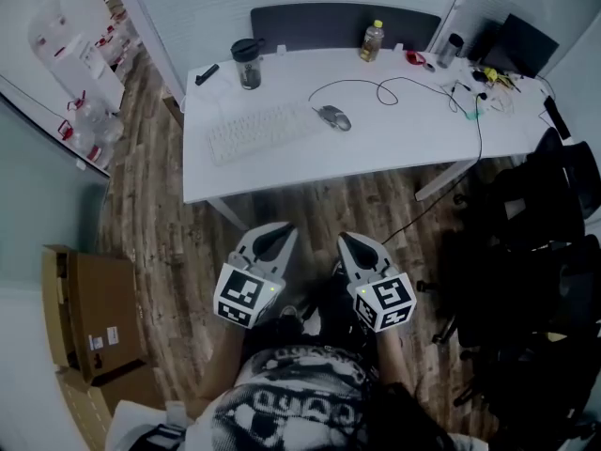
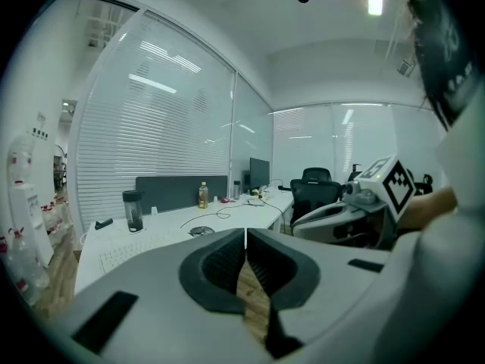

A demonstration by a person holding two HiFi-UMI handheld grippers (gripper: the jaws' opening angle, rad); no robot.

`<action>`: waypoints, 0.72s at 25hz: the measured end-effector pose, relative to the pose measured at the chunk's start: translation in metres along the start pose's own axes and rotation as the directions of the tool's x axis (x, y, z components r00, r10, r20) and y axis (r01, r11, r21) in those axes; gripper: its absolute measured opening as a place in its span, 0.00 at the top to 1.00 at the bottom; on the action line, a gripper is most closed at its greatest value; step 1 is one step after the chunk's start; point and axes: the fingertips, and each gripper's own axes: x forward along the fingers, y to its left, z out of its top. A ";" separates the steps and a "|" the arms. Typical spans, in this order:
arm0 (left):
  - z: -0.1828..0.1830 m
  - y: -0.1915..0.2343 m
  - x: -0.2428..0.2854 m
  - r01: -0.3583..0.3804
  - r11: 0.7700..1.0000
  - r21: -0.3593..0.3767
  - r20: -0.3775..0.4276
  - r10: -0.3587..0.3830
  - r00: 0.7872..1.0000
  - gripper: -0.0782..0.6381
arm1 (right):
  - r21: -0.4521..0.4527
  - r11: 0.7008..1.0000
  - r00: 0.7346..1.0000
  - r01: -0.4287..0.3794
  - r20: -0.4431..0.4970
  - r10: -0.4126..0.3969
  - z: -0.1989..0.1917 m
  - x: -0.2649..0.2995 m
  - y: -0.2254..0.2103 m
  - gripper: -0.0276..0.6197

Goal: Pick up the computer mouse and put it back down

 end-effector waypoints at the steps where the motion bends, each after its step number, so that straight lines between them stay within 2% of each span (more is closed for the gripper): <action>1: 0.004 0.000 0.011 -0.008 1.000 0.002 0.000 0.008 1.000 0.88 | -0.006 1.000 1.000 -0.011 0.000 0.011 0.003 0.003 -0.011 0.97; 10: 0.057 -0.017 0.116 -0.044 0.998 0.035 0.022 0.043 0.999 0.88 | -0.041 0.998 0.998 -0.050 0.042 0.051 0.050 0.019 -0.133 0.97; 18: 0.067 -0.020 0.162 -0.144 0.988 0.051 0.000 0.144 0.990 0.88 | -0.057 0.988 0.987 -0.141 0.063 0.145 0.065 0.037 -0.186 0.97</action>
